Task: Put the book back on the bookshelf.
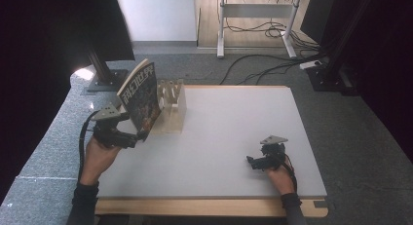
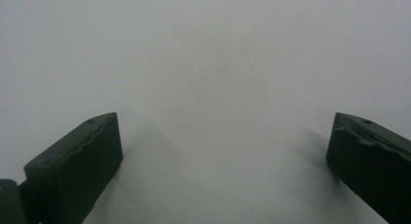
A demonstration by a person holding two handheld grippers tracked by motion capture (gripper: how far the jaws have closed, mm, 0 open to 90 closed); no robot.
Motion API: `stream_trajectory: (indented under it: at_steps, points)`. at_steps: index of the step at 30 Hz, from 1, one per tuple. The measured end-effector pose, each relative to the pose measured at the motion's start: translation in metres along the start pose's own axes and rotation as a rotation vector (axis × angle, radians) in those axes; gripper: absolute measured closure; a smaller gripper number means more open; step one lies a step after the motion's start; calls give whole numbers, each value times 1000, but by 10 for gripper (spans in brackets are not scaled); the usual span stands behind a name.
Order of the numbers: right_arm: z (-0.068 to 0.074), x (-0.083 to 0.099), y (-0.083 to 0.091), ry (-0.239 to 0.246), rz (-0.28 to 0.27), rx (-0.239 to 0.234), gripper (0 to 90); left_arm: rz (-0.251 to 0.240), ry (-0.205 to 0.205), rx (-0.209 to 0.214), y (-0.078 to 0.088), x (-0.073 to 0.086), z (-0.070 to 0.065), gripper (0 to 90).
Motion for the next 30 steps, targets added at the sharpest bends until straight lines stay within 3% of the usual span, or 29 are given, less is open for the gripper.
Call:
stream_trajectory:
  at_steps: [7,11,20,25,30]
  points:
    - [0,0,0,0,0,0,0,32,-19,49,-28,17,-13,0]
    - [0,0,0,0,0,0,0,30,-10,74,-43,29,-18,0]
    - [0,0,0,-1,1,1,0,45,-24,88,-69,59,-24,0]
    - [0,0,0,-1,1,1,0,34,-6,101,-80,78,-26,0]
    - [0,0,0,0,0,0,0,59,-8,111,-87,93,-30,0]
Point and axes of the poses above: each handheld gripper's, and its own axes: y roughly backward along the jaws, x roughly out of its underside, z roughly to its left, the point moved 2 cm from there along -y, roughly forward along the jaws, and after that the axes turned 9 degrees about -z, right-handed, at the moved point
